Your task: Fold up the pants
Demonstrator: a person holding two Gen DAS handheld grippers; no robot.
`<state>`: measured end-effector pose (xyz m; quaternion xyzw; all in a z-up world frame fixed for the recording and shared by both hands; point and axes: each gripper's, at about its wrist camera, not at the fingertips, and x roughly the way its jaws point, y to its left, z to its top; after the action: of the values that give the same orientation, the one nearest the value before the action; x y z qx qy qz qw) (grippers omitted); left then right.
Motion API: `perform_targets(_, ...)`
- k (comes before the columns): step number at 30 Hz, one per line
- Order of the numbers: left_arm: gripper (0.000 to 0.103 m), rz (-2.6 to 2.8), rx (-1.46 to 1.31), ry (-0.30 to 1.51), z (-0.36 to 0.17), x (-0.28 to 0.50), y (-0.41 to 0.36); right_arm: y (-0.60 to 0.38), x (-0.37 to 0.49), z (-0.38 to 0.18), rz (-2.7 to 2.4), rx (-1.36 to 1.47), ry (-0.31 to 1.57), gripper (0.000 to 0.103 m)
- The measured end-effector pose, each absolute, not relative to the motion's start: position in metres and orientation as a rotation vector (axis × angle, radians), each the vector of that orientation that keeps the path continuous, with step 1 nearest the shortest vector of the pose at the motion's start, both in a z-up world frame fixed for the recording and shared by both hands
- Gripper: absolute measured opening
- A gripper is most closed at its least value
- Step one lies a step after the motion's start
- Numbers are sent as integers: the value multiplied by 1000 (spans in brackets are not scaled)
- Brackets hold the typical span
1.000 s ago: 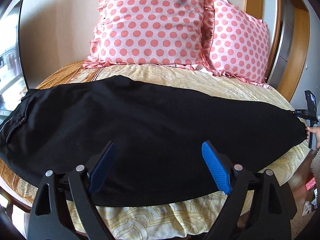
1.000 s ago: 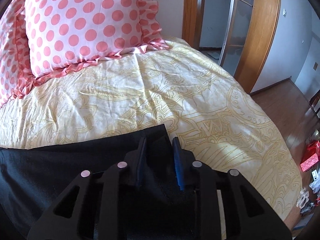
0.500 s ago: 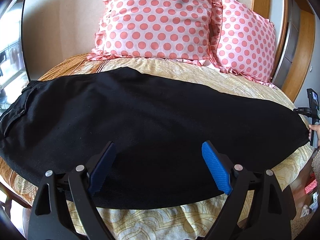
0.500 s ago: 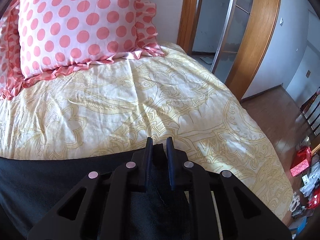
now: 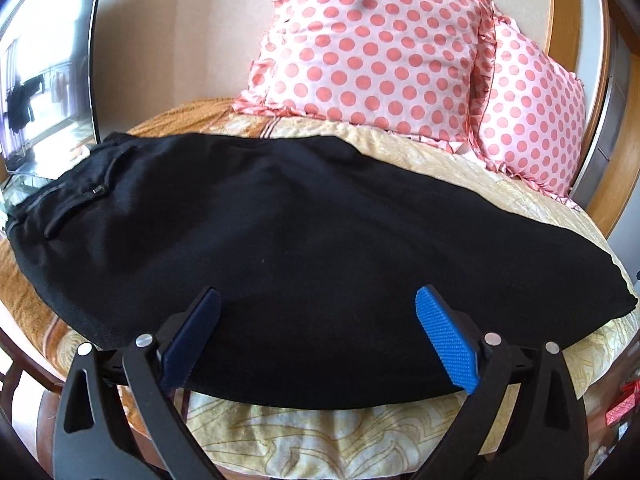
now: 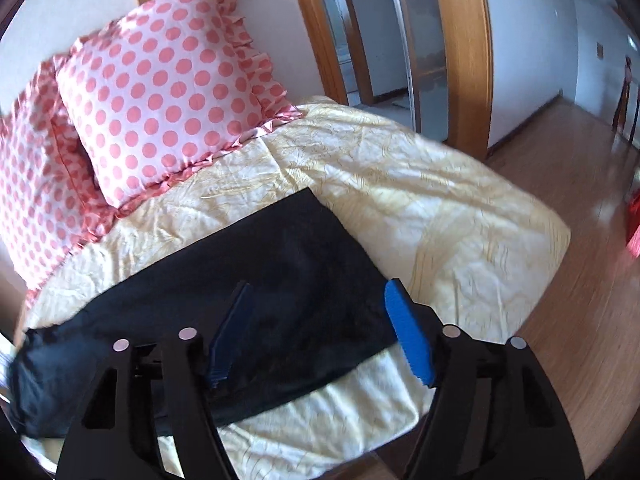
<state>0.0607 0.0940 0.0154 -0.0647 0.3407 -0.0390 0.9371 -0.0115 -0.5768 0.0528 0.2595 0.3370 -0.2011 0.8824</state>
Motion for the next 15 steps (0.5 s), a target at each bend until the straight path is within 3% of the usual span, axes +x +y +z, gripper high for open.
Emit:
perform_targets(4, 100, -60, 3, 673, 7, 55, 79, -586, -42, 40, -421, 720, 685, 59)
perform_targets(15, 101, -112, -47, 653, 8, 49, 90, -602, -36, 15, -459, 852, 711, 58)
